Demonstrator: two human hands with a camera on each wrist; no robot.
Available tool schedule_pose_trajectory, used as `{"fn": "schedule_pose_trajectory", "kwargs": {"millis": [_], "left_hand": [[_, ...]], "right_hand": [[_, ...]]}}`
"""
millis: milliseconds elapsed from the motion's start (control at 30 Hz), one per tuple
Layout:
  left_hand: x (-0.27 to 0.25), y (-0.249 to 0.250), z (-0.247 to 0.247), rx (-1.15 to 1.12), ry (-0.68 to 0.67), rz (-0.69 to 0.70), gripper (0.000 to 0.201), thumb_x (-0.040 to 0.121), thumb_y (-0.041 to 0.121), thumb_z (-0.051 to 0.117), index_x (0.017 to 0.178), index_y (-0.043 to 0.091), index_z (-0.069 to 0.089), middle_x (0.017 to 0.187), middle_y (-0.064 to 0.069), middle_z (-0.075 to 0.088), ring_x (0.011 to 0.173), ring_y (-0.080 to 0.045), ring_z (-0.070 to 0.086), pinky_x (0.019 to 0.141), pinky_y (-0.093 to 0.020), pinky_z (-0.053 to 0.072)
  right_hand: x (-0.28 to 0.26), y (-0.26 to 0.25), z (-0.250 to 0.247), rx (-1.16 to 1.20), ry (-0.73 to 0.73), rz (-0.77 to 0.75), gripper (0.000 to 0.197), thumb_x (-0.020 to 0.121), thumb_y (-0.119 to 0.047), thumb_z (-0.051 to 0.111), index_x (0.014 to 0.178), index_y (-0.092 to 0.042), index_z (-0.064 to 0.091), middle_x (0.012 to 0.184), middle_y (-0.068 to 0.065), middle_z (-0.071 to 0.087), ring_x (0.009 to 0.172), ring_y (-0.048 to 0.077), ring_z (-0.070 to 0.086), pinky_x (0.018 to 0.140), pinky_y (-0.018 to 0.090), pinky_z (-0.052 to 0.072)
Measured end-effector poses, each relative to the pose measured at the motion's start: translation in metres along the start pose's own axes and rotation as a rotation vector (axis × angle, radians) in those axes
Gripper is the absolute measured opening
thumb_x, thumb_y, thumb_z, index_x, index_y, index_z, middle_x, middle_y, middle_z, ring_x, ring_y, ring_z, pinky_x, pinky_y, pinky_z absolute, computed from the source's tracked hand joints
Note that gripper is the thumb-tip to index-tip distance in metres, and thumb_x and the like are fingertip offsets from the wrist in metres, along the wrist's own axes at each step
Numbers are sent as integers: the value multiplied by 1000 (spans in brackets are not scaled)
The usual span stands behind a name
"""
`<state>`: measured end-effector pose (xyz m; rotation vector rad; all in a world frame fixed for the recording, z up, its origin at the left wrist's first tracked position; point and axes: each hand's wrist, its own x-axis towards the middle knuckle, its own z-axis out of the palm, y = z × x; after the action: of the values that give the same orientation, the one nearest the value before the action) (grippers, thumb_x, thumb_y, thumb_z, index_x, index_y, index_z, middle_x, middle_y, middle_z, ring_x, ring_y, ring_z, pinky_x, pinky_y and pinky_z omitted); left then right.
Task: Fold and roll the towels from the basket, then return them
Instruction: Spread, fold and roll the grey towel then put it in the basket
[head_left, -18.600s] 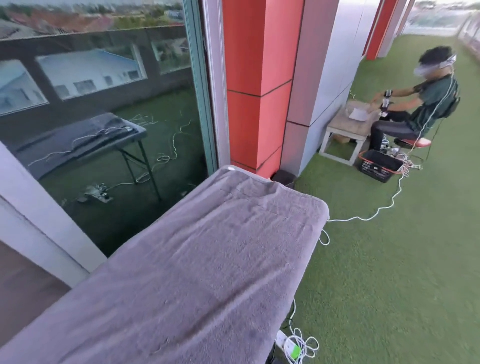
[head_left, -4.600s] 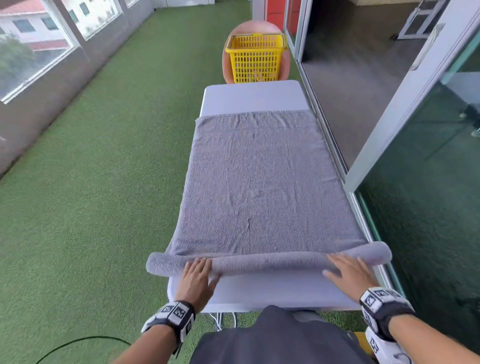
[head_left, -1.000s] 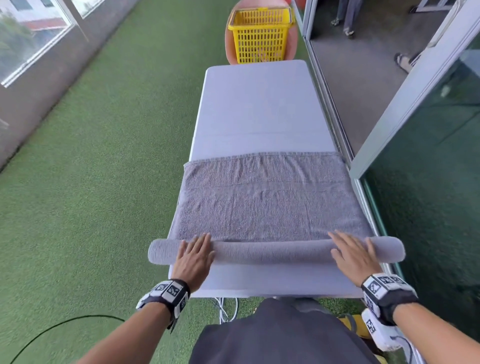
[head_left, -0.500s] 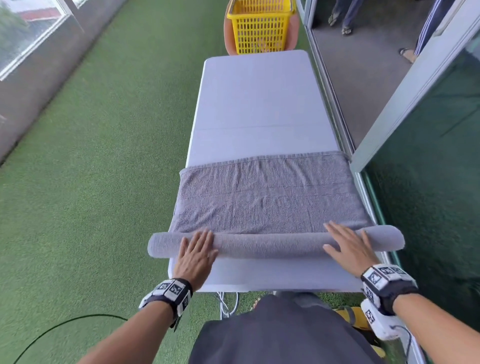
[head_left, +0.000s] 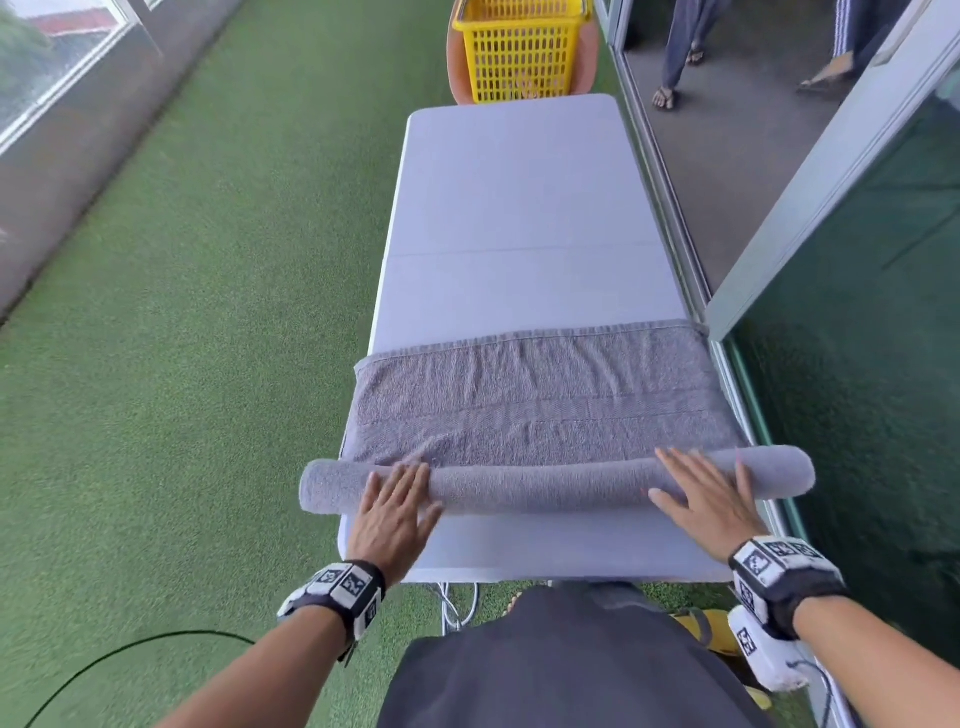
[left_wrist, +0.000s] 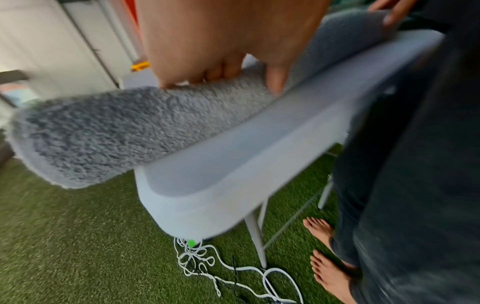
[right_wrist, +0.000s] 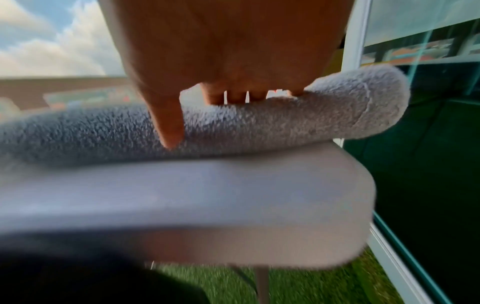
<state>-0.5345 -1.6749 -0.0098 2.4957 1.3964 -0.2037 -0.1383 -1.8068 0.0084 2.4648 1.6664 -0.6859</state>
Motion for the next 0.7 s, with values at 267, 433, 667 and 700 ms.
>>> {"fn": "schedule_pose_trajectory", "kwargs": {"millis": [267,433,667,700], "left_hand": [[-2,1,-6,85,31,93,46,74,56,39,100,27,64,102,9,65,99,-15,59,102,-40,36],[23,-3,-19,6,-7,31,77,87,61,-1,150,22,20,150,7,20,141,-13,22,119,-48,4],[3,0,-3,63,29,142,40,72,49,66,103,23,68,98,7,71,92,-14,65,102,-46,41],[5,1,-9,61,17,126,42,79,54,47,103,25,65,99,8,69,93,-12,61,103,-46,40]], "right_hand": [[-4,3,1,-103,-111,-29,45,84,-44,53,128,-38,48,133,-13,54,123,13,45,114,42,16],[12,0,-16,-34,-17,-8,53,98,-49,31,149,-39,19,155,-18,20,143,10,21,117,51,-3],[-11,-8,3,-161,-84,-5,62,80,-43,61,137,-41,36,142,-20,42,133,5,35,117,43,5],[-7,-8,-1,-151,-94,-4,59,81,-45,60,136,-41,40,142,-19,44,131,7,37,117,44,5]]}}
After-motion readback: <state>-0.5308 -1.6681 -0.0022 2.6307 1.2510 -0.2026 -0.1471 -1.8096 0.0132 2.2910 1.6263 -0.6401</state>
